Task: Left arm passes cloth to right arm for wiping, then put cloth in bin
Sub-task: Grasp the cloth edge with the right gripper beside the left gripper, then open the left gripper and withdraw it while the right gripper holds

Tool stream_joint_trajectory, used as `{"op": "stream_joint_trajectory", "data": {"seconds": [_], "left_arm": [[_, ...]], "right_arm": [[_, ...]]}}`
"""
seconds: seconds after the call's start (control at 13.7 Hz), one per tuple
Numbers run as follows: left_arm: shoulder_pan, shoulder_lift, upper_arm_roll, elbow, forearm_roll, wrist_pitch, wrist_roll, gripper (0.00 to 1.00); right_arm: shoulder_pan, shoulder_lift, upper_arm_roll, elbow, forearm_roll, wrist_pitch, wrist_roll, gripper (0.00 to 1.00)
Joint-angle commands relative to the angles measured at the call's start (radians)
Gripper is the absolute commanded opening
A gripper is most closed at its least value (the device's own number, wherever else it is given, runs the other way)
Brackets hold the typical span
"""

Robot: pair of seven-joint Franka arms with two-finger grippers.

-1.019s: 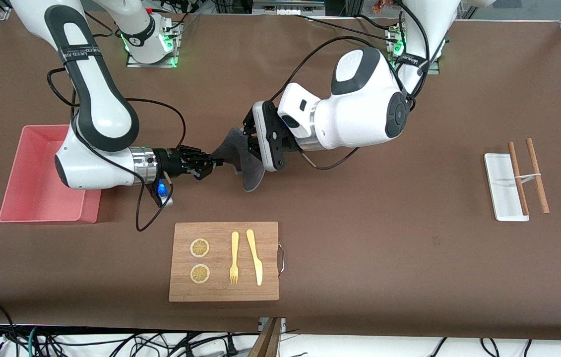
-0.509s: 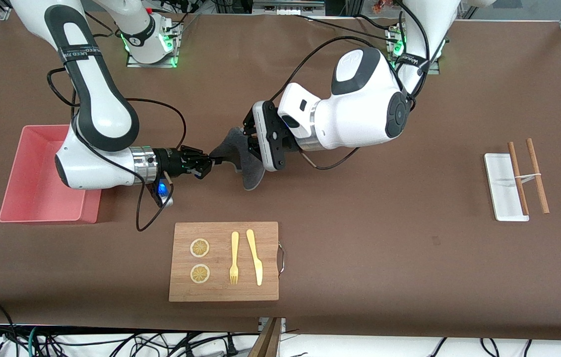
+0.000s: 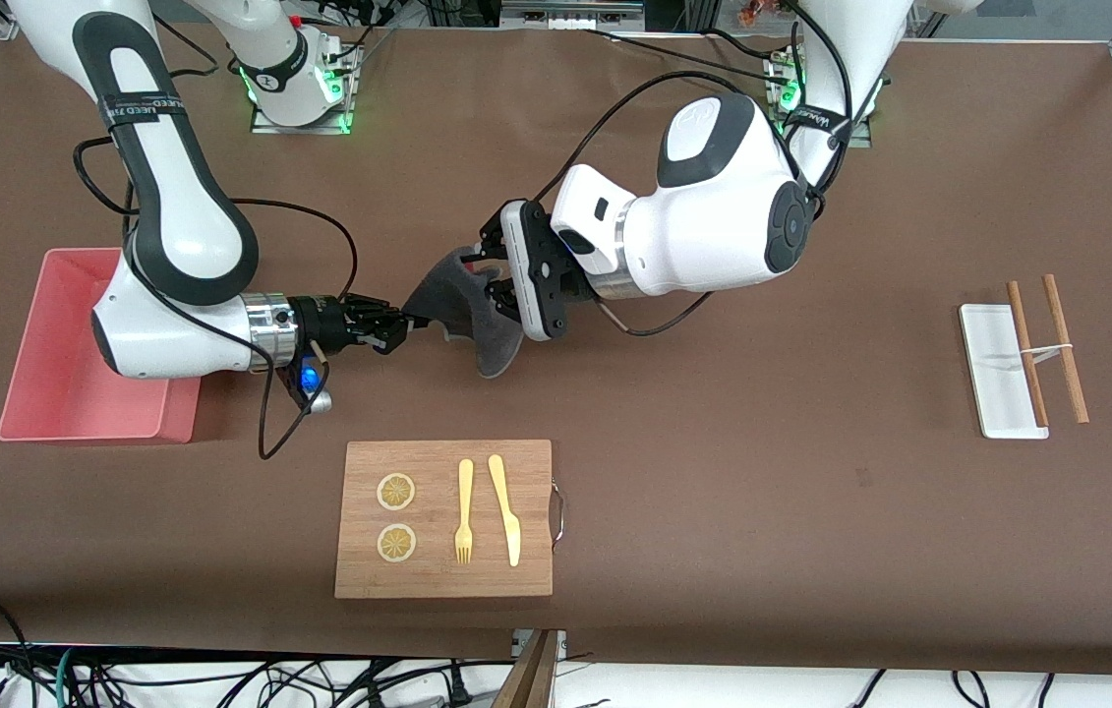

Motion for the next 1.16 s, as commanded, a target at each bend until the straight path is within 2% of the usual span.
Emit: {"op": "stream_joint_trajectory", "data": {"seconds": [0.0,0.15,0.36,0.51,0.66,0.8,0.95,1.09], "left_arm": [[0.001,-0.024,0.005,-0.022,-0.035,0.007,-0.003,1.0],[0.001,-0.024,0.005,-0.022,-0.035,0.007,-0.003,1.0],[0.003,-0.025,0.005,-0.02,-0.035,0.006,-0.005,1.0],[0.006,-0.034,0.007,-0.02,-0.032,0.001,-0.017,1.0],[0.027,-0.06,0.018,-0.025,-0.013,-0.003,-0.022,1.0],[0.068,-0.091,0.018,-0.043,0.048,-0.016,-0.023,1.0],[0.123,-0.117,0.019,-0.065,0.13,-0.1,-0.022,1.0],[0.18,-0.131,0.016,-0.066,0.229,-0.208,-0.017,1.0]], "right_arm": [[-0.008,-0.026,0.003,-0.003,-0.071,-0.017,-0.019,0.0],[-0.008,-0.027,0.003,0.0,-0.103,-0.024,-0.019,0.0],[-0.008,-0.024,0.003,0.029,-0.23,-0.047,-0.022,0.0],[-0.004,-0.009,0.006,0.011,-0.269,-0.047,-0.026,0.0],[-0.002,0.016,0.005,-0.006,-0.35,-0.042,-0.03,0.0],[-0.005,0.042,0.003,-0.014,-0.448,-0.04,-0.042,0.0],[-0.008,0.048,-0.007,-0.02,-0.554,-0.04,-0.057,0.0],[-0.008,0.051,-0.061,-0.028,-0.617,-0.047,-0.152,0.0]]}}
